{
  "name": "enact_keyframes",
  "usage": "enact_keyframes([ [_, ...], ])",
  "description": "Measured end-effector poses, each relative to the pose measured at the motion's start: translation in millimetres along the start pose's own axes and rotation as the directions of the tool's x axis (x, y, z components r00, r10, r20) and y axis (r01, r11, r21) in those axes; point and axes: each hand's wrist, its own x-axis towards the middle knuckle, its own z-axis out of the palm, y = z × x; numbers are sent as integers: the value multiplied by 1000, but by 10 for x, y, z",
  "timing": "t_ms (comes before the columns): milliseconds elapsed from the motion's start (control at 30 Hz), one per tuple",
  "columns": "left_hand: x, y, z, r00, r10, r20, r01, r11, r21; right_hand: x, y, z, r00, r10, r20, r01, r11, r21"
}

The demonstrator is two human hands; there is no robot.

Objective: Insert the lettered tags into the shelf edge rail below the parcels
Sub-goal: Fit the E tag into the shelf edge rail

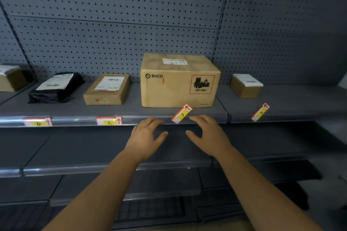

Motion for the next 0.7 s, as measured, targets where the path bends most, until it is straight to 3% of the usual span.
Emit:
enact_keyframes([
  [200,416,118,363,997,-78,-21,80,995,63,598,376,55,995,-98,6,97,995,28],
  [367,507,96,537,995,-95,-34,98,989,112,892,437,219,974,-224,36,227,965,-130],
  [700,653,150,710,995,-40,-95,58,979,193,560,788,400,983,-184,24,185,952,-246],
])
